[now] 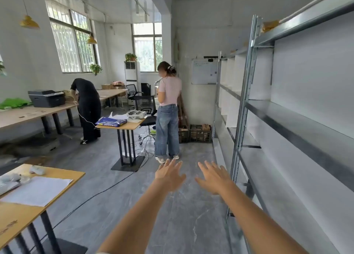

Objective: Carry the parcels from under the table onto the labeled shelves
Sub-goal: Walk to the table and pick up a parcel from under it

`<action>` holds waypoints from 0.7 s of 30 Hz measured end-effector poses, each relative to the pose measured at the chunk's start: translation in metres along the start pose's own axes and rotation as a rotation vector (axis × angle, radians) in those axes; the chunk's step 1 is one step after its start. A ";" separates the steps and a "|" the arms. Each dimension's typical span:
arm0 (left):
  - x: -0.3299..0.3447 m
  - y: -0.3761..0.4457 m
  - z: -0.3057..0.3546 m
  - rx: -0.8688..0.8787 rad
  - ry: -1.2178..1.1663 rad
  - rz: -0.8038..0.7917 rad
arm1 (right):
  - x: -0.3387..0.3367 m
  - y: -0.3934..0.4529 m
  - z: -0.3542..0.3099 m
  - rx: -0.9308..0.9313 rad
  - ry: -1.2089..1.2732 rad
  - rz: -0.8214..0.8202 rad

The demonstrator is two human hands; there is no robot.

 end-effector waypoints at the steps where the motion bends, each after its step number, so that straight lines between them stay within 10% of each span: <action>1: -0.001 0.017 -0.009 -0.001 0.004 -0.011 | -0.001 0.019 -0.001 0.009 0.000 -0.009; 21: -0.050 0.308 -0.213 -0.211 0.066 0.038 | -0.029 0.392 -0.070 -0.134 0.007 -0.014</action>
Point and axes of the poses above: each hand's wrist, its own y-axis towards the middle knuckle, its own x-axis out of the palm, z = x × y, the point moved 9 cm from there along y, towards the middle knuckle, and after that the axes turned 4 degrees about -y, right-handed, at the moved point
